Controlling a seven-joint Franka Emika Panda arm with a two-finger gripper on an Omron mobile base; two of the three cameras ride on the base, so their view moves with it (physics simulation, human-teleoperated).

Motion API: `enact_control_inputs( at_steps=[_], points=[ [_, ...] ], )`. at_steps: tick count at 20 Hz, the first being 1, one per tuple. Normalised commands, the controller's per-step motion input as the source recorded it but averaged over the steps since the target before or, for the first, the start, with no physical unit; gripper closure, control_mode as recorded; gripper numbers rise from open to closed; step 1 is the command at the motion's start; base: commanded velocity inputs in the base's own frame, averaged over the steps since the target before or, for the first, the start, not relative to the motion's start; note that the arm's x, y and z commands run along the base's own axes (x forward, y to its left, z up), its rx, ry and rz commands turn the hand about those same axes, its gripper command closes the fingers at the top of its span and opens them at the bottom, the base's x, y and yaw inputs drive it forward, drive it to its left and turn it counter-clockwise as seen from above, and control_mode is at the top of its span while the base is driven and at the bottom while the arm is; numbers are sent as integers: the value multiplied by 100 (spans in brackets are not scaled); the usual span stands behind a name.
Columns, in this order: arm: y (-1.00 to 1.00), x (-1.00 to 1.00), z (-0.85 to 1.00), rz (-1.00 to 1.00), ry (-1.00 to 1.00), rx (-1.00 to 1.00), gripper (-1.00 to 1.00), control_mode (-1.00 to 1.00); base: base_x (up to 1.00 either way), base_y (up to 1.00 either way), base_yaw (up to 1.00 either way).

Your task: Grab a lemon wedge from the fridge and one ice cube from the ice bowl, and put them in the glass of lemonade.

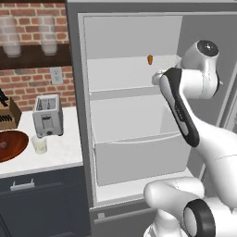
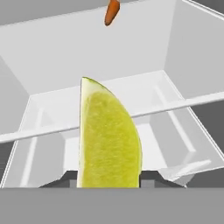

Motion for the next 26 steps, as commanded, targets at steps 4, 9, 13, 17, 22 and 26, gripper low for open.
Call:
enact_control_inputs(
  at_steps=[4,9,13,17,22,26],
  points=[
    [8,-100,0,6,3,0,100,-100,0,0,0],
    [11,-98,0,6,8,0,100,-100,0,0,0],
    [8,-61,-28,1,22,-3,100,-100,0,0,0],
    [8,-52,-43,0,20,-2,100,-100,0,0,0],
    [1,-24,-19,0,13,0,100,-100,0,0,0],
    [0,-22,-13,0,11,0,100,-100,0,0,0]
  ],
)
